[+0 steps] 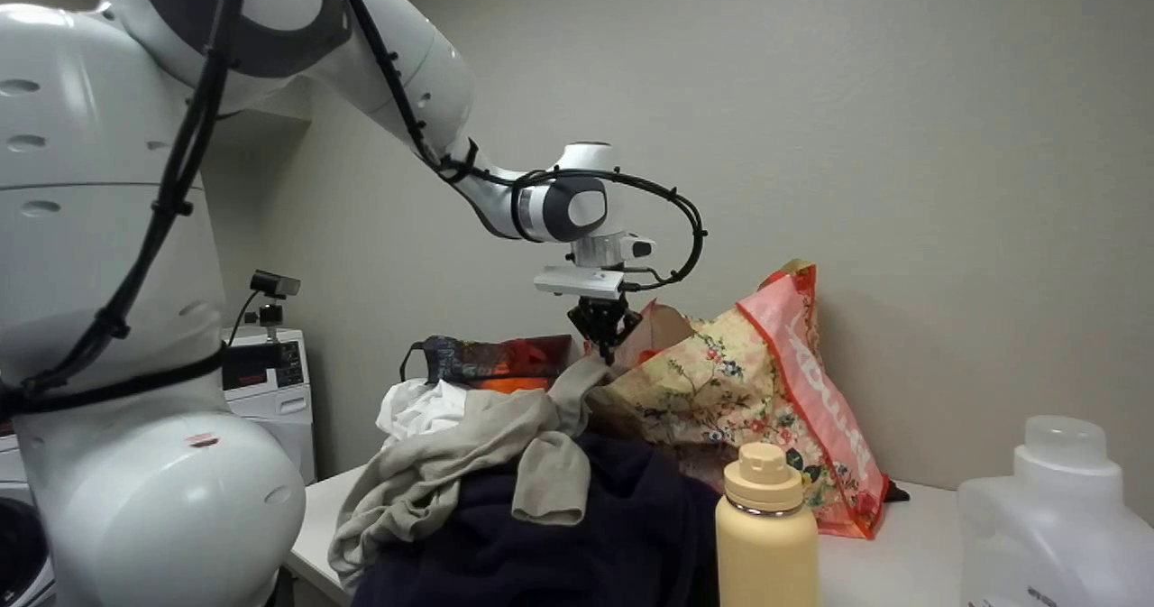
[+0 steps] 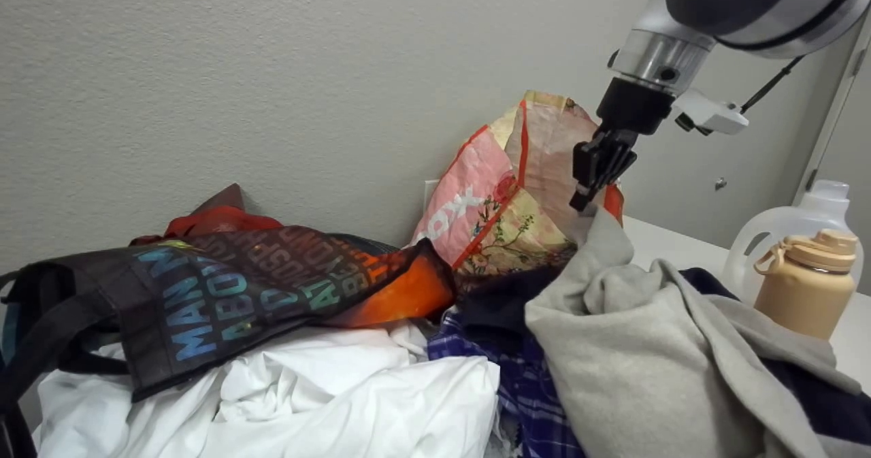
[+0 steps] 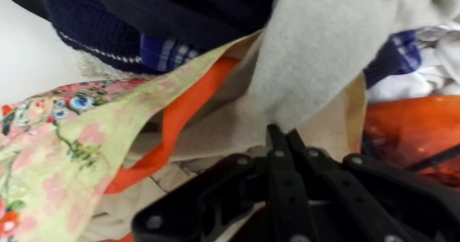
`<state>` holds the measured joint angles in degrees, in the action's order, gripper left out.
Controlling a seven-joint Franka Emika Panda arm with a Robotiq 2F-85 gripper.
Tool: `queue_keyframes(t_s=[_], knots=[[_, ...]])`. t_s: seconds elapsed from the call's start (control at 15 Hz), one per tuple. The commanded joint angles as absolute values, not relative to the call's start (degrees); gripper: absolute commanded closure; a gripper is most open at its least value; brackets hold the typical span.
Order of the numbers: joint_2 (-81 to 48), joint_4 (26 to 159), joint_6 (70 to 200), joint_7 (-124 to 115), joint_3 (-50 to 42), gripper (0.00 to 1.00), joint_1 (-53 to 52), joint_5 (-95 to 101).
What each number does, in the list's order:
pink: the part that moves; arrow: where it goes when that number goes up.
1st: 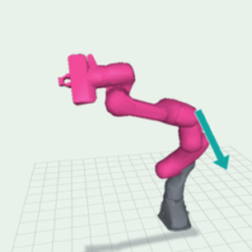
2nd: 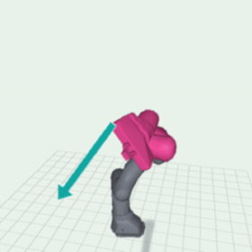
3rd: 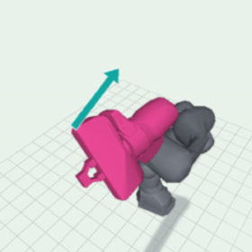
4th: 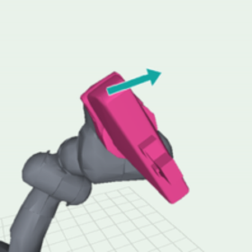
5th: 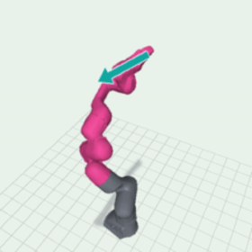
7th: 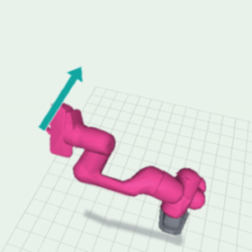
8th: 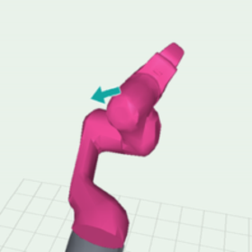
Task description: Take the grey clothing out of the pink bag
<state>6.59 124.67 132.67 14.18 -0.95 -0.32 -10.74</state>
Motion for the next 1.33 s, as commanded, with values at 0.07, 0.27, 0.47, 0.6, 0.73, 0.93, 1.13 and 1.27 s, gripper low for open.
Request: queue_keyframes(t_s=[0.07,0.27,0.47,0.6,0.73,0.93,1.13,1.27], knots=[[10.92,122.09,123.16,30.25,-3.83,0.95,-2.15,-26.39],[13.44,121.49,116.11,38.97,-5.85,0.95,-2.97,-34.77],[15.74,121.50,106.01,45.40,-7.26,0.96,-2.94,-39.20],[17.00,122.00,104.78,40.91,-5.43,0.95,-1.39,-32.76],[17.72,122.94,109.81,37.24,-3.39,0.70,-1.09,-25.40],[16.74,124.09,116.91,30.84,-1.16,0.55,-1.74,-16.35],[15.93,125.82,122.29,21.22,1.76,0.33,-1.88,-5.66],[15.08,126.50,123.24,13.89,3.70,0.18,-1.46,2.47]])
